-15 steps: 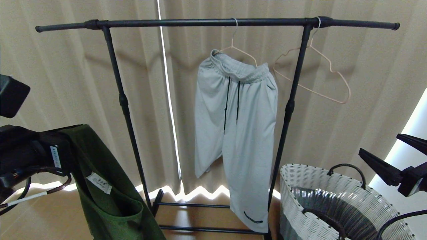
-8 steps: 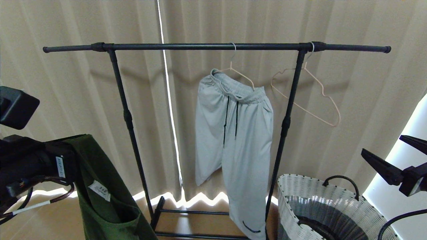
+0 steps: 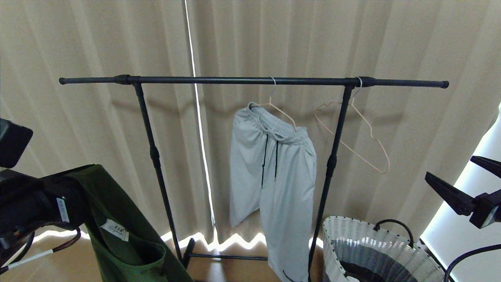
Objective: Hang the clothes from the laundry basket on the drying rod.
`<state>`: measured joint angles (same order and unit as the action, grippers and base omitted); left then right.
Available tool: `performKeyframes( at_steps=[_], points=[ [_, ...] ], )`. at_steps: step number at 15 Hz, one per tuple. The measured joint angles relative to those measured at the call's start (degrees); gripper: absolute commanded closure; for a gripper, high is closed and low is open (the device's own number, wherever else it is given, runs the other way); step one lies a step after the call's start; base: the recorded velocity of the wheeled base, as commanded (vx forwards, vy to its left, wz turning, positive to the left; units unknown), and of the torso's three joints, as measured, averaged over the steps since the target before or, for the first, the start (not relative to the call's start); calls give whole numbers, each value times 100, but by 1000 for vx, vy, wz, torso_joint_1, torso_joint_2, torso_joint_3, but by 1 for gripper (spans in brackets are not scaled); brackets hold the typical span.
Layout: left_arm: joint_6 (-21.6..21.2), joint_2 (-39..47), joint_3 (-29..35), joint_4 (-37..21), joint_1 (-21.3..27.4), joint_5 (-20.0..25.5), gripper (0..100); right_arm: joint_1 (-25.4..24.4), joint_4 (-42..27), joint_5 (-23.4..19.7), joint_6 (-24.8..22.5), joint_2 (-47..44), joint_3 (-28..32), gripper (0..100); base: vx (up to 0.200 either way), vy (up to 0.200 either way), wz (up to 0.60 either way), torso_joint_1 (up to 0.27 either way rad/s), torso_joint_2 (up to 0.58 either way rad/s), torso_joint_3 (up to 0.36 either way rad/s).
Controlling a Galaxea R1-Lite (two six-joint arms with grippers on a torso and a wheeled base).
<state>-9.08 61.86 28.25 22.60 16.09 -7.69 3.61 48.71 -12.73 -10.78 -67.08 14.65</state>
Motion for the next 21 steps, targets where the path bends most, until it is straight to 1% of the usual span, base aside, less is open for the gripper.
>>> performKeyframes(
  at_steps=[1,3,4,5,7,8,9,11,14,17,20,21],
  points=[
    [-112,-52,-116,149,0,-2,100,0,-9,0,-6,24,17,0,0,0,0,46,-105,-51],
    [-255,-124,-280,233,5,6,100,24,-216,1,-11,50,122,0,0,0,0,11,-25,-16],
    [-268,-141,-302,238,5,6,100,118,-627,1,-15,52,221,0,0,0,0,0,0,0],
    [-271,-149,-323,239,6,11,100,251,-1245,1,-17,55,441,0,0,0,0,0,0,0],
    [-271,-149,-339,239,20,74,100,402,-2573,-2,-15,68,1025,0,200,0,0,2,0,2],
    [-268,-150,-344,239,24,219,100,441,-3284,-5,-13,66,1384,0,200,0,0,-2,-7,2],
    [-266,-155,-350,239,28,334,100,457,-3725,-7,-13,59,1671,0,200,0,0,-7,-22,2],
    [-241,-169,-389,244,17,419,100,466,-3957,0,-15,-5,1997,0,200,0,0,2,-2,5],
    [-161,-196,-418,252,16,422,100,463,-3974,0,-17,-94,2085,0,200,0,0,7,1,-1],
    [-115,-201,-460,246,-5,414,100,335,-3958,-5,-17,-163,2131,0,200,0,0,4,1,2],
    [-39,-262,-577,249,-319,422,100,138,-3947,-5,-20,-243,2217,0,200,0,0,4,-1,4],
    [-51,-296,-625,246,-461,479,100,99,-3958,-2,-20,-315,2280,0,0,0,0,0,0,0]
  ],
)
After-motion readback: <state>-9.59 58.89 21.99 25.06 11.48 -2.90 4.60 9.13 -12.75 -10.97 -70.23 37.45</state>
